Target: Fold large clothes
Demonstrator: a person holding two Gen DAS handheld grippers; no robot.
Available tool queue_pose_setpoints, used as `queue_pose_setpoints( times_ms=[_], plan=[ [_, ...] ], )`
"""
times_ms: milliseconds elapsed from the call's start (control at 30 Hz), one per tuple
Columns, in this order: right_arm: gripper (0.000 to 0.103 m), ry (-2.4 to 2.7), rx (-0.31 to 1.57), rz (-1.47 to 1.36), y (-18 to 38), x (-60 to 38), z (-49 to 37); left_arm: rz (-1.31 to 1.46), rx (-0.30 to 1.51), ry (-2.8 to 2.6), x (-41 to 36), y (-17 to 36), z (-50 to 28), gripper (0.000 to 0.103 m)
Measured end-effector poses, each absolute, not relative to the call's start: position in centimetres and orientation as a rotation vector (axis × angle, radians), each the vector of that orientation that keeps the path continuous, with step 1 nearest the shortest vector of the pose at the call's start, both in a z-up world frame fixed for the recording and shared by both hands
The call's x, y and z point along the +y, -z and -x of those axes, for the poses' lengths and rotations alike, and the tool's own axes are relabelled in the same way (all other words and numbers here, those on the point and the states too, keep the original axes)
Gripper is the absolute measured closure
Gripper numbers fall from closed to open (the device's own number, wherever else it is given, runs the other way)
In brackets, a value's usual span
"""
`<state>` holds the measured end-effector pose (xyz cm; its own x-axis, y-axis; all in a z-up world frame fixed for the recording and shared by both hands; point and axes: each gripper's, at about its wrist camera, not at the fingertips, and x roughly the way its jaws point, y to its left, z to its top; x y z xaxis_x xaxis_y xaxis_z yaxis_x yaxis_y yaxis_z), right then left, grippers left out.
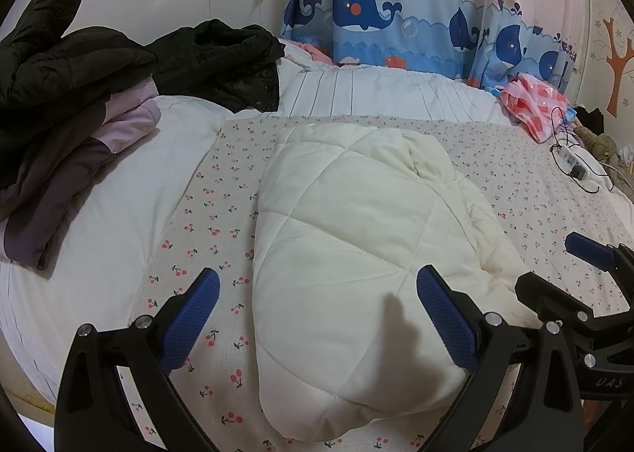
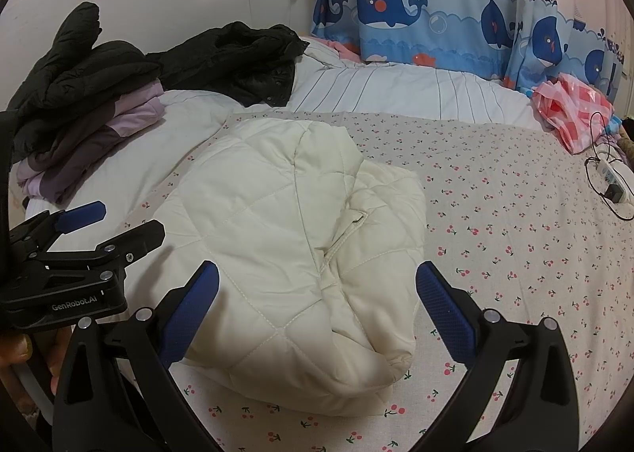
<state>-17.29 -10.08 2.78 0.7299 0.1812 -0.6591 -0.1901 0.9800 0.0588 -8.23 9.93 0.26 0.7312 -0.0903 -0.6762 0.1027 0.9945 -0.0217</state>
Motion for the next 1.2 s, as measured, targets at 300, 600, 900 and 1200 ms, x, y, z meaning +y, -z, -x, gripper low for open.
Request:
queue_pose_setpoints(
  times_ms=[300,600,900,1200],
  plan=[
    [0.007,-0.203,0.722,0.013,-2.93,-10.17,17.34,-0.018,0.749,0.102,9.99,-0.25,8.12,0.008],
    [0.007,-0.201,0.718,0.017,-3.09,-10.20,17.30,-0.020,0.744,0.088,10.02,-0.25,8.15,0.007],
    [0.007,-0.196,0.709,0.017,-3.41,-10.36,17.32,-0.023,0.736,0.081,10.06,-0.37,8.30,0.007],
    [0.007,-0.194,0.708,0.016,-3.40,-10.32,17.26,-0.032,0.721,0.065,10.19,-0.66,8.19,0.007]
  ],
)
